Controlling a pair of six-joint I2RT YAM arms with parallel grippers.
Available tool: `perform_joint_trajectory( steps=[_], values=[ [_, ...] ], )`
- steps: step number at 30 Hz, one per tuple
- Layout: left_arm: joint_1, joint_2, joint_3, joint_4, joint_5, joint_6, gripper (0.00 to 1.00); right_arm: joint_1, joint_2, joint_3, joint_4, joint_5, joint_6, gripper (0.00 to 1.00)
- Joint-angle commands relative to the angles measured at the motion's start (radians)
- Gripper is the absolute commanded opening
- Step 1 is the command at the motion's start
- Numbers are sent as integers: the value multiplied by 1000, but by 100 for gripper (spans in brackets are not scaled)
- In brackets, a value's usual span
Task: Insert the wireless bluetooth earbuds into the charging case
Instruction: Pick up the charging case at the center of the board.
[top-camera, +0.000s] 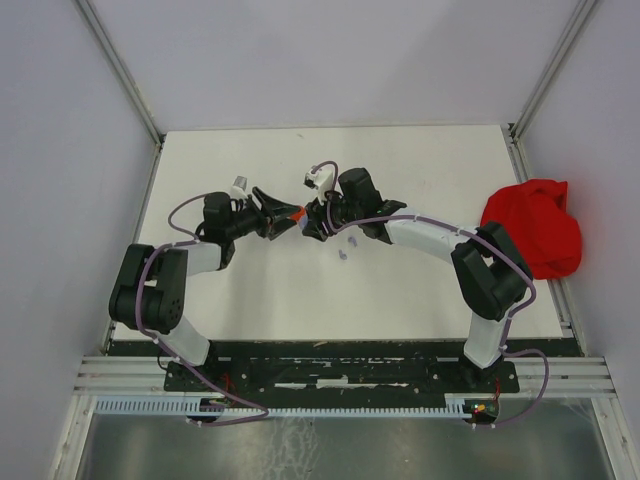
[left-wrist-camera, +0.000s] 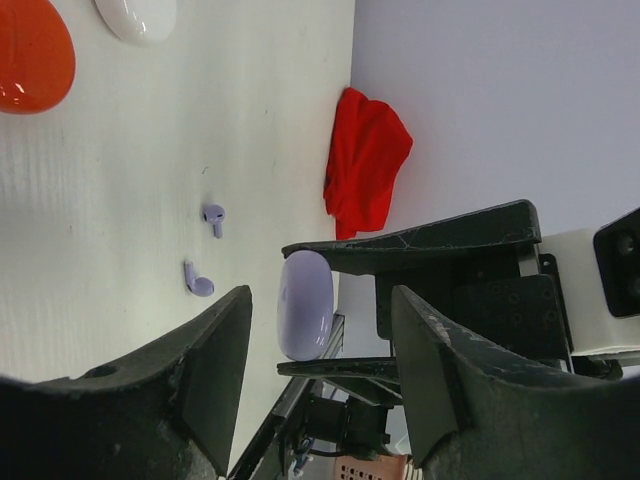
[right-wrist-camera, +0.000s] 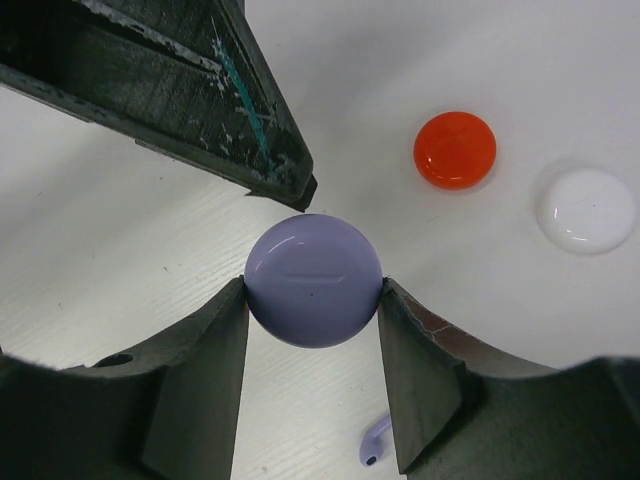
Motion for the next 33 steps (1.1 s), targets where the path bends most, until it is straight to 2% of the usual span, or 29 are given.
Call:
perform_joint_trajectory(
  steps=[1,12,33],
  values=[
    [-17,-7,35,-33,21,90,63,2,-41,27,51,-24,2,35],
    [-44,-21,57,-83,13,148,58,0,-31,36,52,-26,7,36],
    [-55,-52,56,-84,-10,181,46,-7,-23,44,52,-37,19,35]
  ],
)
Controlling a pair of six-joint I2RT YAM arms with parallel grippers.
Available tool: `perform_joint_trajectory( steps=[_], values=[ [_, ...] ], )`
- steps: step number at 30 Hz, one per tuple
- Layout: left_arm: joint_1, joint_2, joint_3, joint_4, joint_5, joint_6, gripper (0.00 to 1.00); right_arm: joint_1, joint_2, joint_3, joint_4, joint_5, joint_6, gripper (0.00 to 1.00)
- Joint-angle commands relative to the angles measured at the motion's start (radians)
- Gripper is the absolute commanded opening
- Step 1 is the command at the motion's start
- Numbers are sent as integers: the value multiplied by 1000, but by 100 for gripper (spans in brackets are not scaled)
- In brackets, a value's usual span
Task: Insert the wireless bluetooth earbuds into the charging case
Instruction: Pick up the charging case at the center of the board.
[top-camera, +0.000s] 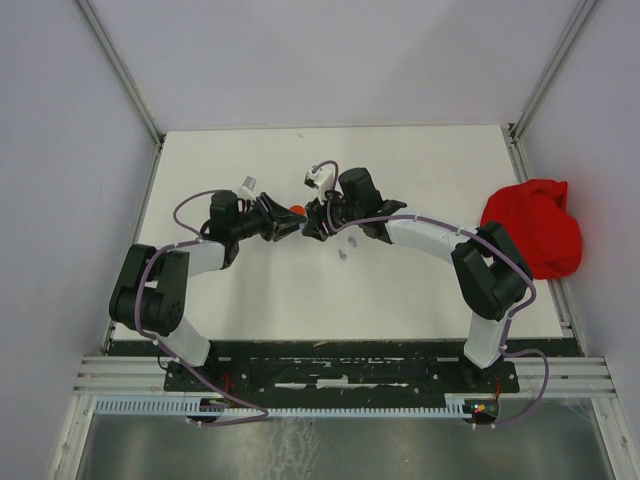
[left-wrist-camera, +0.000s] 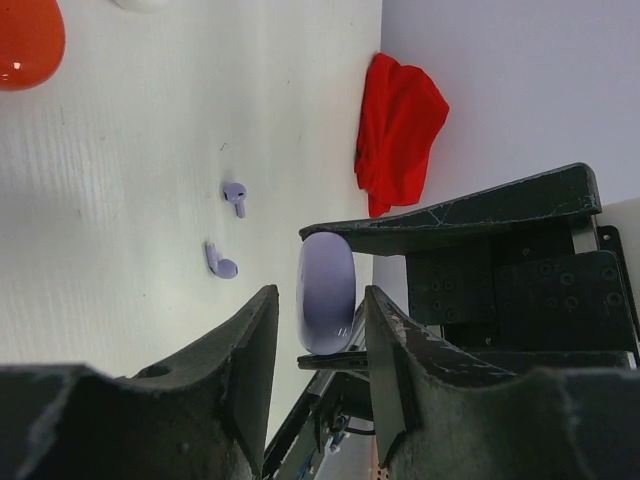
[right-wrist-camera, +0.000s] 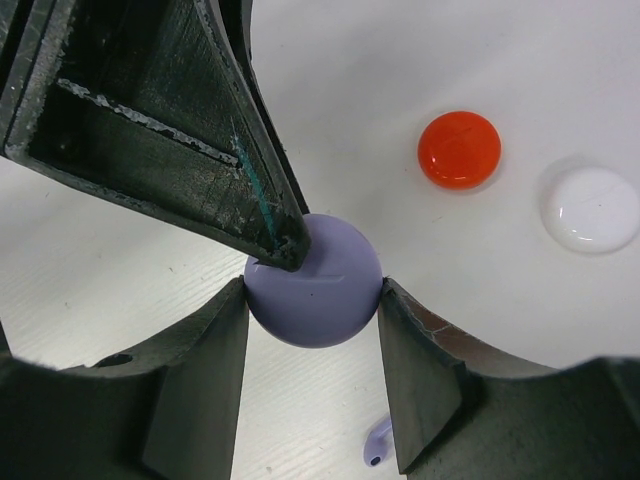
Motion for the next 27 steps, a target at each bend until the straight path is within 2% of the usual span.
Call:
perform_joint_trajectory(
  steps=[1,18,21,23,25,27],
  values=[
    [-8,-46,33,26,-7,52,46,-5,-22,43,49,-27,8,35],
    [-8,-49,27,52,-6,41,34,-6,-15,52,41,-24,13,35],
    [-8,-45,26,62,-5,37,28,-7,-13,53,39,-24,15,35],
    [-8,-44,26,65,-4,33,21,-7,-13,54,39,-24,16,36],
    [-9,-44,25,69,-5,32,11,-7,-14,57,38,-24,18,42],
    [-9,-46,24,70,-10,31,3,-7,-15,57,37,-22,19,52]
  ],
)
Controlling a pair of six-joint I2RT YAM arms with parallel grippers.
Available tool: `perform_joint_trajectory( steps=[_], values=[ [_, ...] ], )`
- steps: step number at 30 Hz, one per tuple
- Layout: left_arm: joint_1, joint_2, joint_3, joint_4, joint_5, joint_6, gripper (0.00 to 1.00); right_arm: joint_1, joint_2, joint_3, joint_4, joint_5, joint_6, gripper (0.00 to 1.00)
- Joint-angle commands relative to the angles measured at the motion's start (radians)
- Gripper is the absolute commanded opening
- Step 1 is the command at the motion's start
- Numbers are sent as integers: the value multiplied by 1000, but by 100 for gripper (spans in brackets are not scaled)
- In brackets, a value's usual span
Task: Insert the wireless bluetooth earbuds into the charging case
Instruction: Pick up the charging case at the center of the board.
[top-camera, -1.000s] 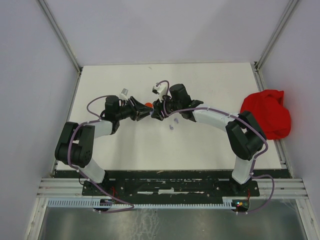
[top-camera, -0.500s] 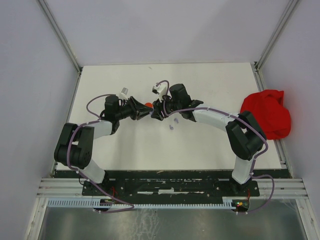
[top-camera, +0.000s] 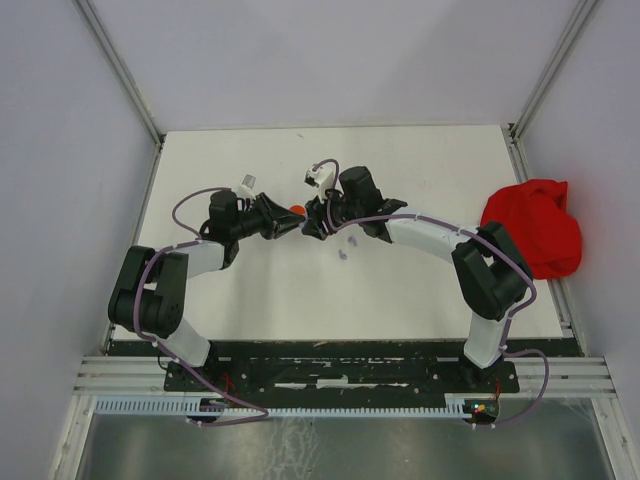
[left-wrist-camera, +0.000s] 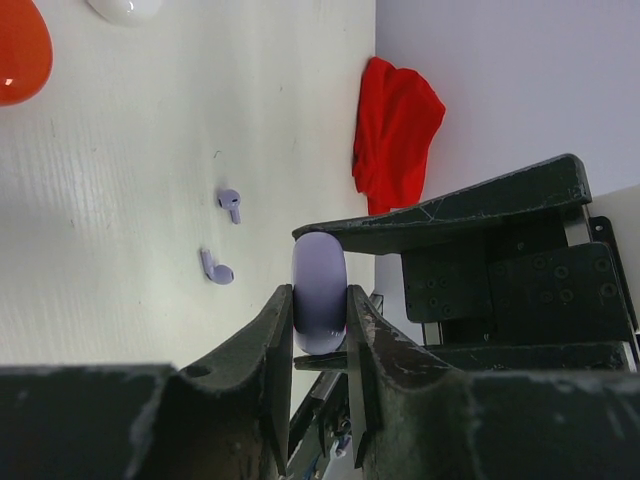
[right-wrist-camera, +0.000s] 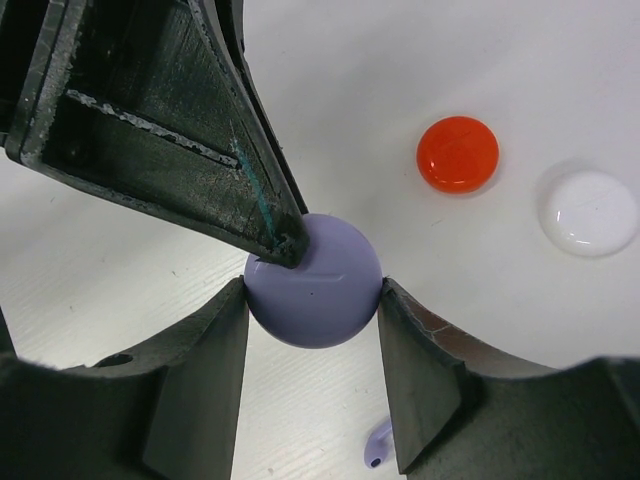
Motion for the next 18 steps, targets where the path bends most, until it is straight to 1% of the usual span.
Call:
perform_joint_trajectory(
  steps=[1,2,6,9,11,15,18],
  values=[
    [-6,-31,23,63,-8,19,3,-6,-18,52,38,-12,12,61],
    [-6,-32,23,64,-13,18,3,-6,-22,52,38,-6,16,68],
    [-5,-36,26,51,-31,20,3,-15,-68,25,73,6,39,81],
    [-5,-34,34,45,-40,19,3,-24,-121,-6,104,21,67,86],
    [-5,-32,39,44,-45,16,3,-29,-149,-21,109,63,92,89],
    [-5,-31,51,45,-51,10,3,-36,-187,-20,61,218,152,92],
    [-6,-35,59,52,-55,3,3,-37,-192,0,-11,290,180,96]
  ],
)
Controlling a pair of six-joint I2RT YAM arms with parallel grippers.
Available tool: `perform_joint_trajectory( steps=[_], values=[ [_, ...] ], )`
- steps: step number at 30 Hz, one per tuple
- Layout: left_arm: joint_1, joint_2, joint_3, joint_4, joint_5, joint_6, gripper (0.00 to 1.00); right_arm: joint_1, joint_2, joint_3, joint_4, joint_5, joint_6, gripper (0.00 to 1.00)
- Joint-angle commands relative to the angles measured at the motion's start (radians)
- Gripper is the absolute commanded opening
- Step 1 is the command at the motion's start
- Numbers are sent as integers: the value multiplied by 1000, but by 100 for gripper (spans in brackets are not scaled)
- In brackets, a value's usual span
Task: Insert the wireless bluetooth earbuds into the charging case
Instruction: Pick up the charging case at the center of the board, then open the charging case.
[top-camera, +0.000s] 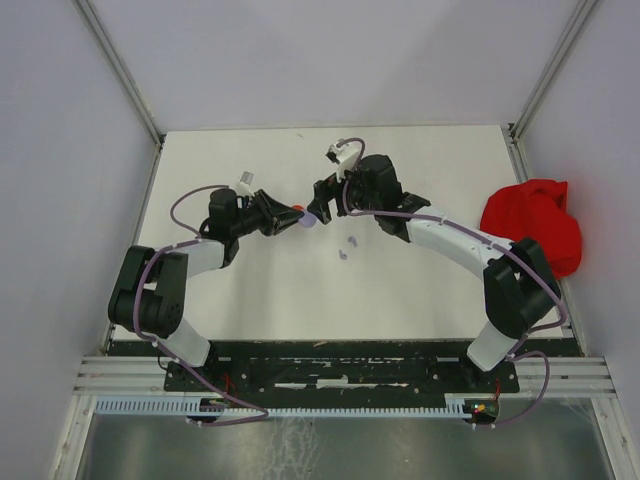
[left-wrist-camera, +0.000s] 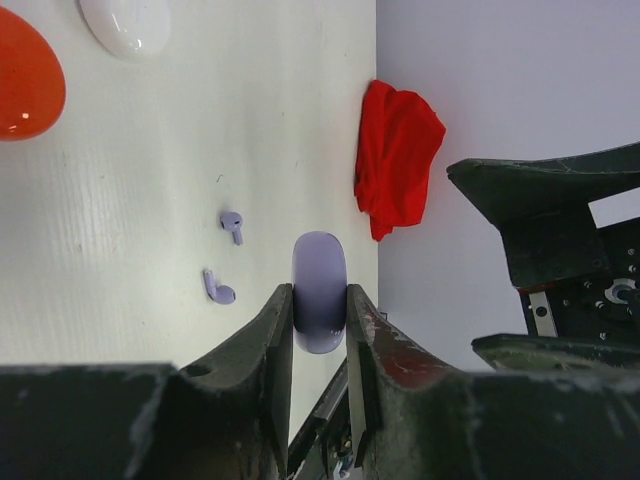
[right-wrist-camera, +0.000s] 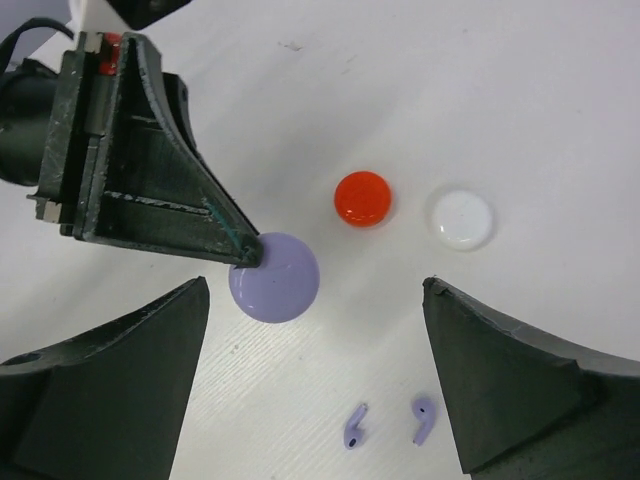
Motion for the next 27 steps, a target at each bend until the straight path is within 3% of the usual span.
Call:
perform_joint_trajectory(
  steps=[1,27],
  values=[
    [-6,-36,50,51,-12,1,3,-5,-39,32,-55,151,70,97],
    [-35,-39,74,140,4,-97,3,-6,104,38,-74,160,116,99]
  ],
)
